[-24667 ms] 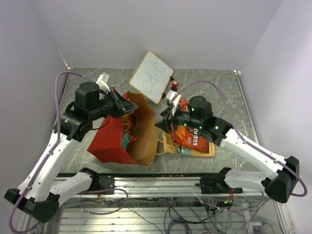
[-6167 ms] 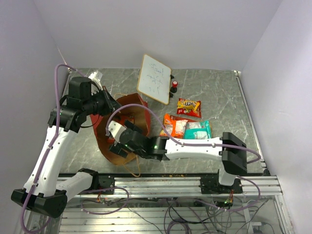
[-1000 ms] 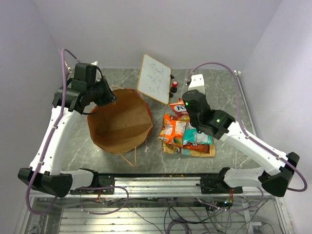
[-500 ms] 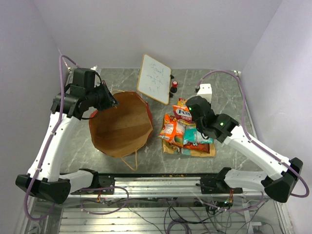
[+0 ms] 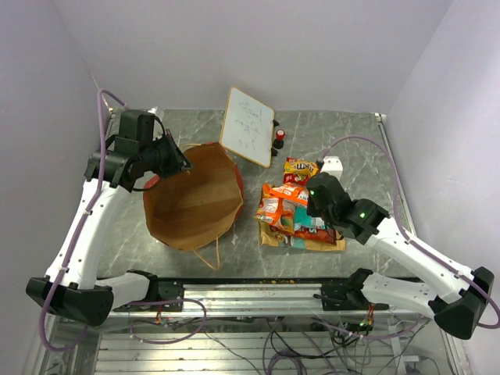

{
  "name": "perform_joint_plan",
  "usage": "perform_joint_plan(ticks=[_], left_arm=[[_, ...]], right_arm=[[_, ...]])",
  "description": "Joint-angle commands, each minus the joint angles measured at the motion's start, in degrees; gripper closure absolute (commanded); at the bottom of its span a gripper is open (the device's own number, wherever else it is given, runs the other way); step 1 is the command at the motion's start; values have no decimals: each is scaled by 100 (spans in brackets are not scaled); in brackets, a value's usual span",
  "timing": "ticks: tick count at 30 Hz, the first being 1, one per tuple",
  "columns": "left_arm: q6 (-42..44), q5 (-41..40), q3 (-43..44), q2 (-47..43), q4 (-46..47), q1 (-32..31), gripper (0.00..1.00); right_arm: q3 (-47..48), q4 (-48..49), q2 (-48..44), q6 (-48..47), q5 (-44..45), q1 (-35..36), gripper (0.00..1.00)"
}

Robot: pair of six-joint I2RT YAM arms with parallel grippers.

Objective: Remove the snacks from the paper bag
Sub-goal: Adjust the paper bag at the center of the board.

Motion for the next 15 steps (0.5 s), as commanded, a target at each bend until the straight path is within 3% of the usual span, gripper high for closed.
perform_joint_plan(ticks=[1, 6, 15], left_arm=[[29, 153, 90, 96, 119, 37, 93], [175, 136, 339, 190, 19, 33, 93], [104, 1075, 966, 367, 180, 33, 93]], right_arm=[[-307, 238, -42, 349, -574, -30, 100], [-552, 478, -24, 598, -803, -33, 100], [-1031, 290, 186, 1239, -811, -33, 100]])
